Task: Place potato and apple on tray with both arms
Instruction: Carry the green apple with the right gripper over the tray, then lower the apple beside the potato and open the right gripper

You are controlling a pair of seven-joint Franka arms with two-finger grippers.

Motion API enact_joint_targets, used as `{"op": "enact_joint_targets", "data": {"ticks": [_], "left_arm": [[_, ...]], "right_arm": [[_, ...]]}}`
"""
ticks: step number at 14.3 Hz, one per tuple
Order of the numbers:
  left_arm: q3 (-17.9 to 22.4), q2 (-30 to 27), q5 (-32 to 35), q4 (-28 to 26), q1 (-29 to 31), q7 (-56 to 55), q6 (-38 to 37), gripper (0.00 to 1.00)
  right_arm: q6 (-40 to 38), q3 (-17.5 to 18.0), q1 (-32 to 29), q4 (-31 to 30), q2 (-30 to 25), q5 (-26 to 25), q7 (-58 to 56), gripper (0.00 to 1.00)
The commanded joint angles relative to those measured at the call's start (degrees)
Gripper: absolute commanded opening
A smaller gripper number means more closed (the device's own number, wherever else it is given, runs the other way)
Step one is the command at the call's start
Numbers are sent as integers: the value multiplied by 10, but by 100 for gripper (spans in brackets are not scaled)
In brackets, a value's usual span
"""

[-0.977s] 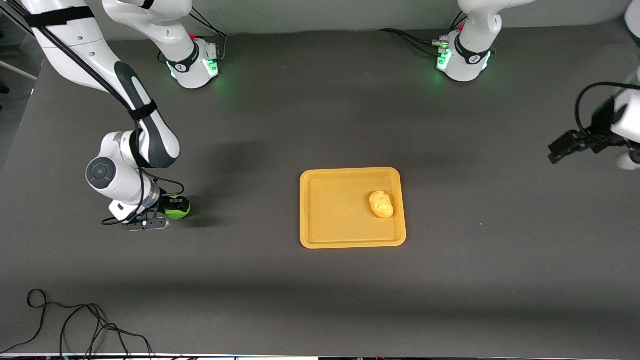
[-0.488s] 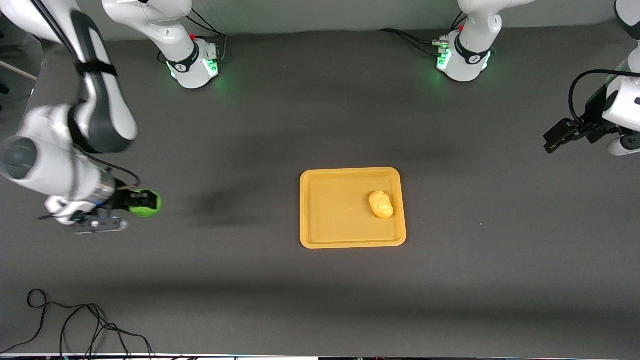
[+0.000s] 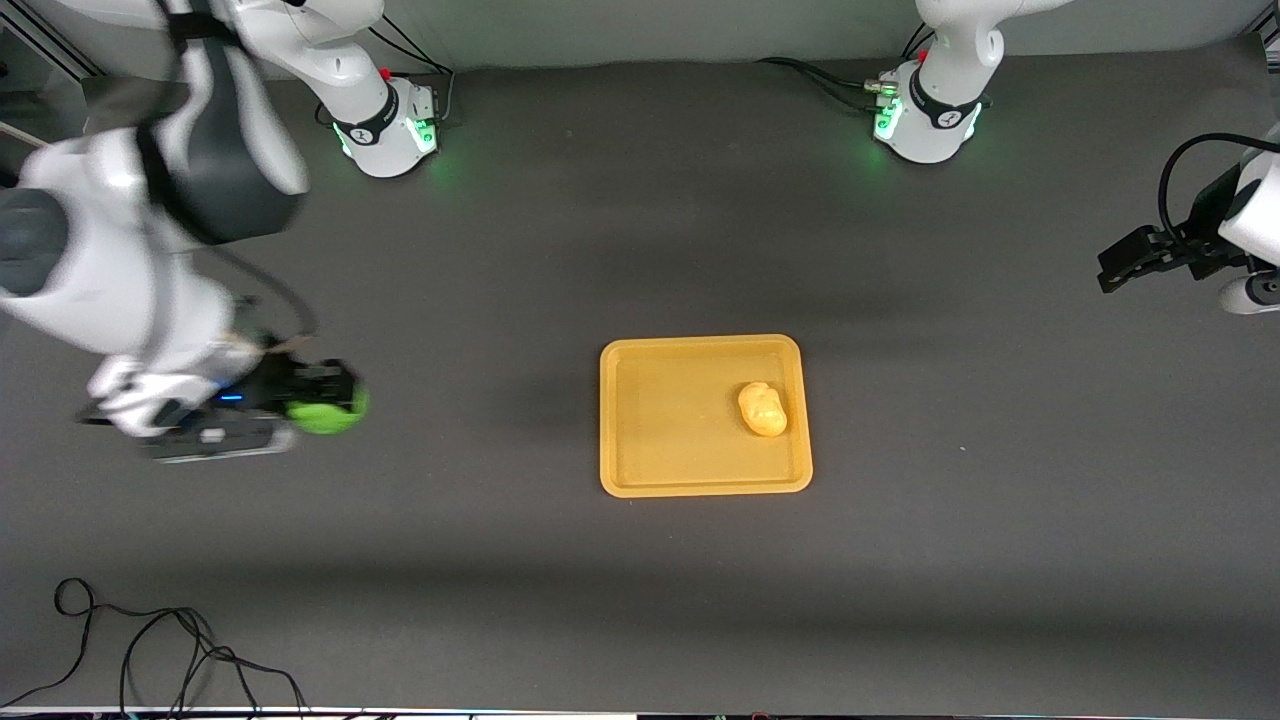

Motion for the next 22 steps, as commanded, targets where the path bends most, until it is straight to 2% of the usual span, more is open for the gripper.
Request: {"op": "enact_joint_targets", "data": {"ticks": [1, 5, 8, 14, 18, 22], "left_arm": [[-1, 9, 3, 16, 6, 18, -6, 100], [-1, 11, 2, 15, 6, 16, 3, 100], [0, 12, 2, 15, 6, 14, 8, 100], [0, 12, 1, 15, 5, -18, 8, 100], [0, 16, 0, 19, 6, -18, 9, 100], [0, 16, 3, 28, 4, -18, 8, 100]], "right_arm": [[-17, -6, 78, 95, 85, -1, 119, 37], [-26, -7, 200, 225, 198, -5, 269, 35], [-6, -7, 252, 276, 256, -5, 327, 35], [148, -9, 273, 275, 372, -52, 356, 34], [183, -9, 281, 275, 417, -68, 356, 34], [197, -10, 283, 274, 431, -78, 355, 34]]}}
